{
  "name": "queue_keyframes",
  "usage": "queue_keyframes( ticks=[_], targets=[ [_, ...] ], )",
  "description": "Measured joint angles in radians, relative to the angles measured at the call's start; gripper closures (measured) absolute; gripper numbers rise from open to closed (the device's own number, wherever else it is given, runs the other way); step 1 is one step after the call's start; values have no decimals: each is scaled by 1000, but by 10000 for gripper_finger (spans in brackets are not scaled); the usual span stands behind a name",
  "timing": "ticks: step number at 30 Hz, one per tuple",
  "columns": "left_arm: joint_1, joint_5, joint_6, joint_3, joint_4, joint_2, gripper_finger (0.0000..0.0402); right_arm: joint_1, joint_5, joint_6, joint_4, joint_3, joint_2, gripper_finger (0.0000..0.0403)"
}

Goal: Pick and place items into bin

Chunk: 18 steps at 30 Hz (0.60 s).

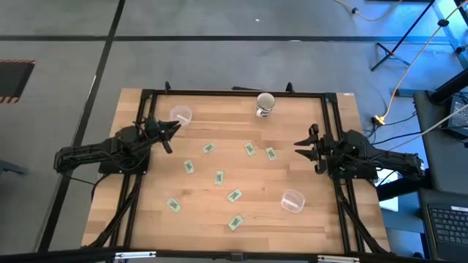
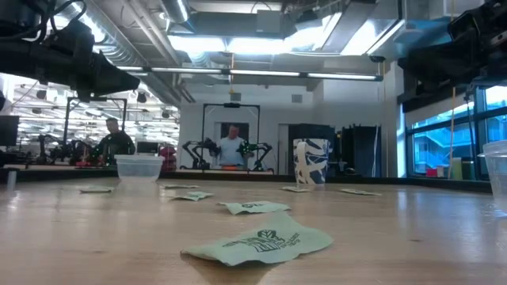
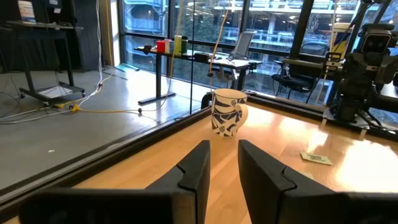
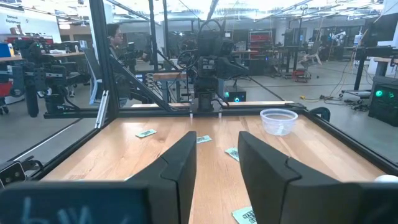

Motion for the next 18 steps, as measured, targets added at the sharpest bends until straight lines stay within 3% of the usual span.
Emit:
queue_keyframes(
  ticks=[18],
  targets=[
    [0,0,0,0,0,0,325,0,0,81,0,0,0,280]
  ],
)
